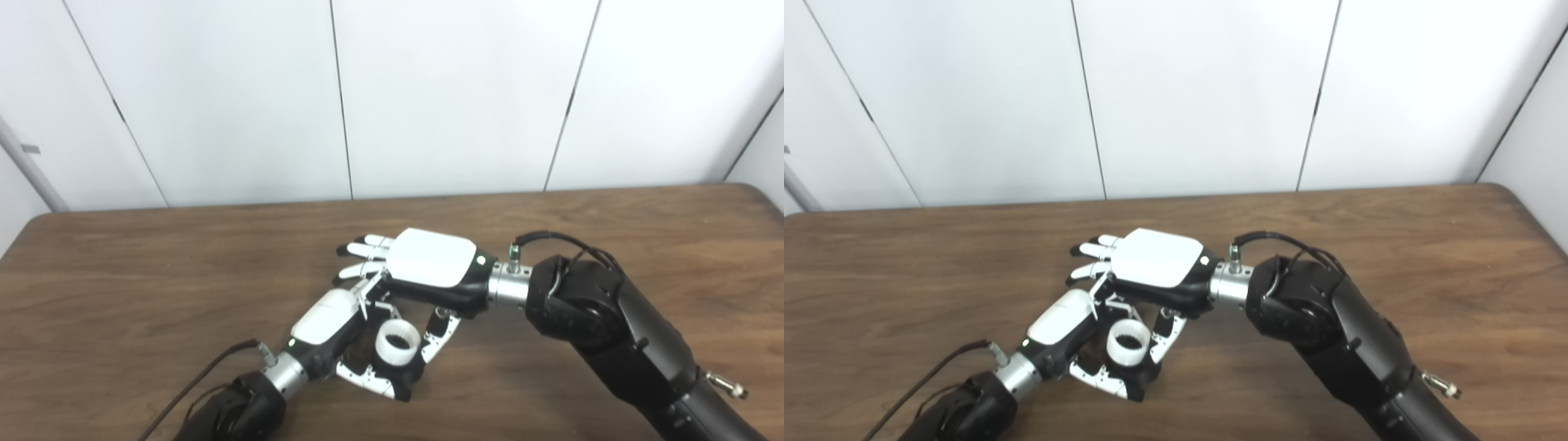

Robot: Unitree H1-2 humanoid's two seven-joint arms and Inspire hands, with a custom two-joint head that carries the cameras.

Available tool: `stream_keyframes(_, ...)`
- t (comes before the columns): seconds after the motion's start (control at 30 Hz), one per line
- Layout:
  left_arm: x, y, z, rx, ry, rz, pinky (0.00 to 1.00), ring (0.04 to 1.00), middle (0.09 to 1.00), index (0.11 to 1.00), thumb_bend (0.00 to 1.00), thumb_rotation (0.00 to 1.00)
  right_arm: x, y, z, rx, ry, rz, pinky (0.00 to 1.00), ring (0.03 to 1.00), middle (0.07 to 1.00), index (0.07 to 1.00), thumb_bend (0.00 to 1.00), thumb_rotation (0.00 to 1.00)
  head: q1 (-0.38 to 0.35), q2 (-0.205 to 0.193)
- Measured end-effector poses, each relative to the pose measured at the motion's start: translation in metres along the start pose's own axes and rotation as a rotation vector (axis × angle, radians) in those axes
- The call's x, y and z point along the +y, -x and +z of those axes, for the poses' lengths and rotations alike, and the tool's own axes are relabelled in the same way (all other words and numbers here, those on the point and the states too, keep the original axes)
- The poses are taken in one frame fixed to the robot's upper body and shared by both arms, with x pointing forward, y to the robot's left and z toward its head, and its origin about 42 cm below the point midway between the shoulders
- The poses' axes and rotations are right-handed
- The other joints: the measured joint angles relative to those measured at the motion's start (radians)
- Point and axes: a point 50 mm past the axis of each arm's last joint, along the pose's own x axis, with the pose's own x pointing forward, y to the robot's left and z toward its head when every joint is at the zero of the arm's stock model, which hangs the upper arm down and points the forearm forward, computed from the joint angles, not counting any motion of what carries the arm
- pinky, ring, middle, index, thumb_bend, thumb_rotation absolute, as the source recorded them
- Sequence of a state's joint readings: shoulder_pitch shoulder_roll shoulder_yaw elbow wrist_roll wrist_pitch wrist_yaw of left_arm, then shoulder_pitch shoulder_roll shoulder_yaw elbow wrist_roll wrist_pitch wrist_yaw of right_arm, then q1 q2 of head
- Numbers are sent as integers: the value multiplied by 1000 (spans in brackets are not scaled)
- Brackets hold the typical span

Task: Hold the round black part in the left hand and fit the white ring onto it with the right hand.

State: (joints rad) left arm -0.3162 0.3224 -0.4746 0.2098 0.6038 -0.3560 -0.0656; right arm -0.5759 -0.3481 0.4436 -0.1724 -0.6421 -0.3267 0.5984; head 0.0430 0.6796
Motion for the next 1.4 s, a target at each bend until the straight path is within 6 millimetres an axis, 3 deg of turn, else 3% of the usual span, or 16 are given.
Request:
stream_keyframes(0.4,1,0,4,-8,1,-16,1000,1000,878,480,525,63,10,-1,-12,24,-17,12,1000,1000,888,480,525,144,-5,6)
stream_keyframes(1.4,3,1,9,4,1,-34,1000,1000,897,480,525,60,27,7,-9,31,-63,25,1000,1000,881,480,526,143,18,43)
